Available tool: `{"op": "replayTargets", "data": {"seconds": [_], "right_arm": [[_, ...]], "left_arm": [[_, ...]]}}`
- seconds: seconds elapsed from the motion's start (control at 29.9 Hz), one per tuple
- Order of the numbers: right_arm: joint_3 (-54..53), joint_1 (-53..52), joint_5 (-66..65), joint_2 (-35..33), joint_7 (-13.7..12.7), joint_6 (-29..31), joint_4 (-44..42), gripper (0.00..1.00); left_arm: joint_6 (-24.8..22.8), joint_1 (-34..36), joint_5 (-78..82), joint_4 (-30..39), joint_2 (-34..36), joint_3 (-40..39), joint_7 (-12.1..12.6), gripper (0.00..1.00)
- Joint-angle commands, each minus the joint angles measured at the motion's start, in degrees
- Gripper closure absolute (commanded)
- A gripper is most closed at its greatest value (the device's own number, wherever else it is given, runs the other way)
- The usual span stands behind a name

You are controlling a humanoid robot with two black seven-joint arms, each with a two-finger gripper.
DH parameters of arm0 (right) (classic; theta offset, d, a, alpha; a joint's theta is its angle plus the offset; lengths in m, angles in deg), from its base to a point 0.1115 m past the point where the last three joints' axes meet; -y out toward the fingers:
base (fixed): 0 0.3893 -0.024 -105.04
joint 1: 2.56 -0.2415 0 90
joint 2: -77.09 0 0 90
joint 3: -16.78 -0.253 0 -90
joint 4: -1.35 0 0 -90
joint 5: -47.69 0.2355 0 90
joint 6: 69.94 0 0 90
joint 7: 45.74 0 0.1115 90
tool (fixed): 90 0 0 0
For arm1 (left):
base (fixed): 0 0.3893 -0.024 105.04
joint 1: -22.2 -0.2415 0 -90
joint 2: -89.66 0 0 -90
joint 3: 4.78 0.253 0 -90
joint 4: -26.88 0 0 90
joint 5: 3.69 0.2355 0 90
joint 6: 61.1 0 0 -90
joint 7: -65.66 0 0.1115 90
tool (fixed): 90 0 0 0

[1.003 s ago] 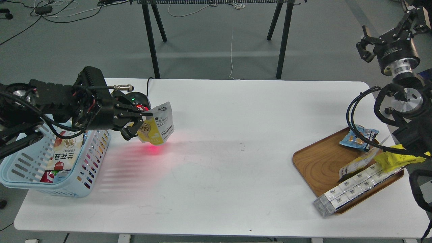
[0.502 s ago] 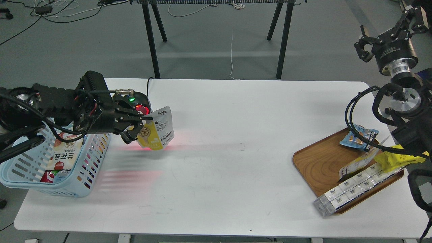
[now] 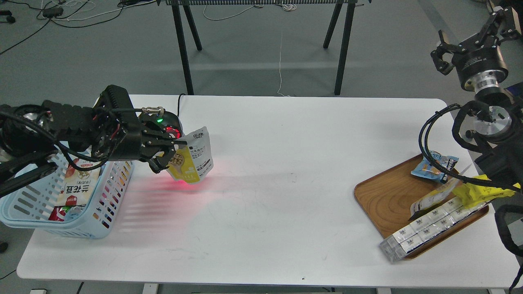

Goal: Scan snack and place in basket
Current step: 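Hold the yellow pouch in front of the scanner's red beam with the left gripper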

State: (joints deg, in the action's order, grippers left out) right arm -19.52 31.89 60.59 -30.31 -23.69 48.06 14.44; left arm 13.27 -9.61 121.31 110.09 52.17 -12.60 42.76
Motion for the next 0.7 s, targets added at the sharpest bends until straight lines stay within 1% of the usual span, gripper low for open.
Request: {"op": "replayTargets", "data": {"seconds": [0.0, 0.67], "right_arm": [[0.0, 0.0, 0.0, 0.1, 0.0, 0.0, 0.0, 0.01], [-0.1, -0.1, -0.1, 0.2, 0.0, 0.0, 0.0, 0.01]], "left_arm": [[0.0, 0.0, 0.0, 0.0, -0.2, 0.0, 0.0, 1.0], [0.2, 0.8, 0.0, -0.6, 0.0, -0.9, -0.3, 1.0]]}}
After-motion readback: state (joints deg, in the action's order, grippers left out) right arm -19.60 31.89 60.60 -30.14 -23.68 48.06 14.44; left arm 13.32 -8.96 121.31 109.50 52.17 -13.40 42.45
